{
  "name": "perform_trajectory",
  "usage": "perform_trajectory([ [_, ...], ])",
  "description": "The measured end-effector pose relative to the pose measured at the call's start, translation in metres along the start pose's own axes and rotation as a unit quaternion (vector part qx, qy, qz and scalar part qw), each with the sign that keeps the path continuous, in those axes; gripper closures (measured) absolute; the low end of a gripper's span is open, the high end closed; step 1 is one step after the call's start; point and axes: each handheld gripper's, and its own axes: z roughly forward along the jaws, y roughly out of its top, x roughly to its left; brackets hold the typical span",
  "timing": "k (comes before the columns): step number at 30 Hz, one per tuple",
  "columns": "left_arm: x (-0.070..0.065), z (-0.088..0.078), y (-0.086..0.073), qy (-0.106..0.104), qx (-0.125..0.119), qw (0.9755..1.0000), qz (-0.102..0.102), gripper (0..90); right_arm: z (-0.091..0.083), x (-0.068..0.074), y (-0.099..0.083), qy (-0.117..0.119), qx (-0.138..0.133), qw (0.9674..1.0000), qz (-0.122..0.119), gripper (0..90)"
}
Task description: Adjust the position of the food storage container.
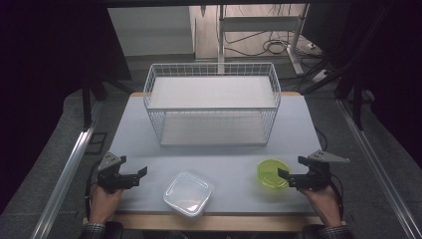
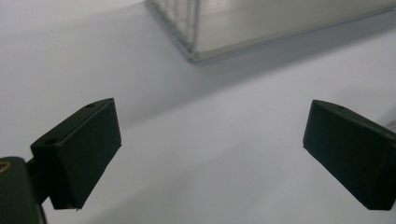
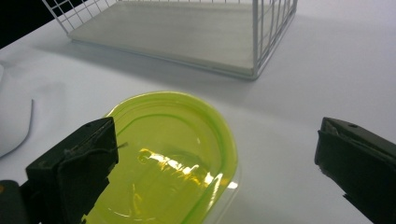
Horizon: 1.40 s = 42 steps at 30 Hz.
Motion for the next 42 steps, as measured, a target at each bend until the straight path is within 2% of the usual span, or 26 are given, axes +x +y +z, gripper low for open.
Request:
perform_trajectory([
  [2,-0.003,0.001,0.002,0.002,0.021,0.9998,0.006,5.6,0.002,0.001,-0.001,-0.002,0.009,1.0000,-0.004,0.0],
  [7,-0.004,0.002,0.003,-0.008,0.024,0.9996,0.007,6.1,0.002,0.001,-0.001,-0.011,0.001,0.9999,0.006,0.0],
  [10,-0.004,0.002,0.003,-0.017,0.024,0.9996,-0.002,6.1,0.003,0.000,-0.001,-0.014,0.006,0.9998,0.012,0.9],
  [19,-0.005,0.009,0.001,-0.013,0.043,0.9990,0.007,6.9,0.001,-0.002,0.000,-0.021,0.011,0.9995,0.021,10.0],
  [26,-0.009,0.014,0.001,-0.015,0.050,0.9984,0.020,7.0,0.000,0.001,0.003,-0.029,0.016,0.9994,0.013,17.0],
  [31,-0.009,0.015,0.000,-0.013,0.052,0.9983,0.023,7.0,0.000,0.012,0.009,-0.025,0.022,0.9994,-0.010,35.9],
  [35,-0.010,0.016,0.000,-0.012,0.054,0.9981,0.026,7.1,0.000,0.023,0.014,-0.019,0.024,0.9987,-0.040,53.0],
  [39,-0.012,0.016,0.000,-0.016,0.052,0.9981,0.029,7.1,0.005,0.034,0.018,-0.012,0.034,0.9961,-0.080,70.1],
  [42,-0.014,0.018,0.001,-0.019,0.053,0.9979,0.032,7.2,0.009,0.042,0.021,-0.001,0.039,0.9945,-0.097,81.6],
])
